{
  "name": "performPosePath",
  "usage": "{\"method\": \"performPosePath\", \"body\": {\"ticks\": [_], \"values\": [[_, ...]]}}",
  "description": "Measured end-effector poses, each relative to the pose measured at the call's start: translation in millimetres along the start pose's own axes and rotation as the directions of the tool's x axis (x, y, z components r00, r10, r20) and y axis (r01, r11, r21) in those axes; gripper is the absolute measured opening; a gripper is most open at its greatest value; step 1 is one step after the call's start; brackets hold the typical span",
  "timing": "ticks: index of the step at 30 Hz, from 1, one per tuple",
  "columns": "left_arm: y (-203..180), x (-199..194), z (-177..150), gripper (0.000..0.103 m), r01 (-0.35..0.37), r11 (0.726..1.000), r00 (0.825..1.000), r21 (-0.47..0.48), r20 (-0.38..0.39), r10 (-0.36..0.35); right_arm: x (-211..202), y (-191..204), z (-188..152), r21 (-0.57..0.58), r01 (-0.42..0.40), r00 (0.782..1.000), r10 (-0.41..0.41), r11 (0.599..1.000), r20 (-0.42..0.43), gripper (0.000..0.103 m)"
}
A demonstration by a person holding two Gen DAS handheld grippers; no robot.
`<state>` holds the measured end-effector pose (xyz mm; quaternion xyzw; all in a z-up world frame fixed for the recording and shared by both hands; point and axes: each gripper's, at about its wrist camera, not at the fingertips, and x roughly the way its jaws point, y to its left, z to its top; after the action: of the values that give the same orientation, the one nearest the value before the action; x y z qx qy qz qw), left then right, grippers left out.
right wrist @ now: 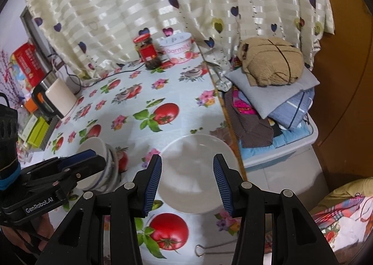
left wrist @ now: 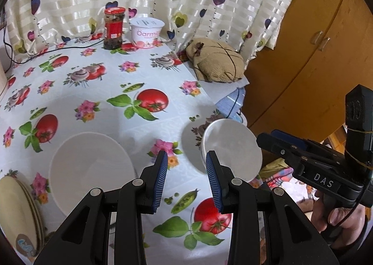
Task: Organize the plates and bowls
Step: 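Close both grippers on the rim of the white bowl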
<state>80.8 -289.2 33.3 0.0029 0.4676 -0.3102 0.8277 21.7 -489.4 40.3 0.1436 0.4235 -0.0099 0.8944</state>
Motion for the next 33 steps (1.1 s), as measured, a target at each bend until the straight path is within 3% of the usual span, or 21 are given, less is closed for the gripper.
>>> {"method": "performPosePath", "body": {"ticks": [13,25,33], "values": [[-18,39,-6,0.036,0.055,0.998,0.996,0.003,-0.069,-0.055,17,-32,-10,0.069,0.035,0.999,-0.032,0.997,-0.037,0.044],[-20,62,-10,0.035,0.057,0.998,0.992,0.008,-0.113,-0.055,40,-47,-22,0.113,0.029,0.995,-0.018,0.993,-0.098,0.023],[-26,70,-11,0.02,0.064,0.997,0.989,0.031,-0.135,-0.06,44,-49,-24,0.117,0.025,0.994,-0.012,0.993,-0.11,0.019]]}}
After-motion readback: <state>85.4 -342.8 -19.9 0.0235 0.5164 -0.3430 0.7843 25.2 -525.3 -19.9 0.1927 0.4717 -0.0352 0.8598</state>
